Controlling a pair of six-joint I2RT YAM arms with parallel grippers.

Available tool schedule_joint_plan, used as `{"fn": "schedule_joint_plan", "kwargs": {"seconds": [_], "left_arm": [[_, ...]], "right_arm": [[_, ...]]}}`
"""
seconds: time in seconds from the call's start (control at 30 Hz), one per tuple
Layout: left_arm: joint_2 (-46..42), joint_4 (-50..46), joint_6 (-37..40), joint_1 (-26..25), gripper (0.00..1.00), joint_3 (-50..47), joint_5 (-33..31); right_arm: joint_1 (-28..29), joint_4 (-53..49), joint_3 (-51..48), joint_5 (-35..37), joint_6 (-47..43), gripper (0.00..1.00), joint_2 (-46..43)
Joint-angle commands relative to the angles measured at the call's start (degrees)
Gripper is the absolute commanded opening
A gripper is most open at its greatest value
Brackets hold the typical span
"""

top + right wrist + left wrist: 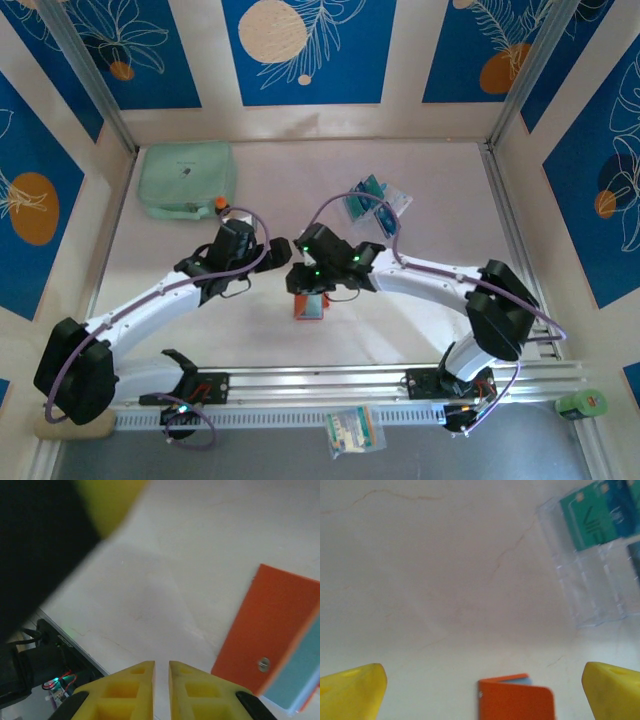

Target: Put the credit cards into the card holder

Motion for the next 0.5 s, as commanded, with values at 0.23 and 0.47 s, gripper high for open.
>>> {"fn": "schedule_joint_plan", "kwargs": {"seconds": [0.23, 0.47], "left_arm": [[5.0, -7.4, 8.8, 0.5, 1.00, 2.6, 1.0], [6.5, -7.7, 11.5, -0.9, 1.00, 3.0, 0.7]], "right_arm": [[0.1, -2.6, -5.1, 5.4, 0.9, 0.10, 2.5], [-0.9, 0.7, -11.4, 5.8, 2.9, 0.09, 1.3]]}}
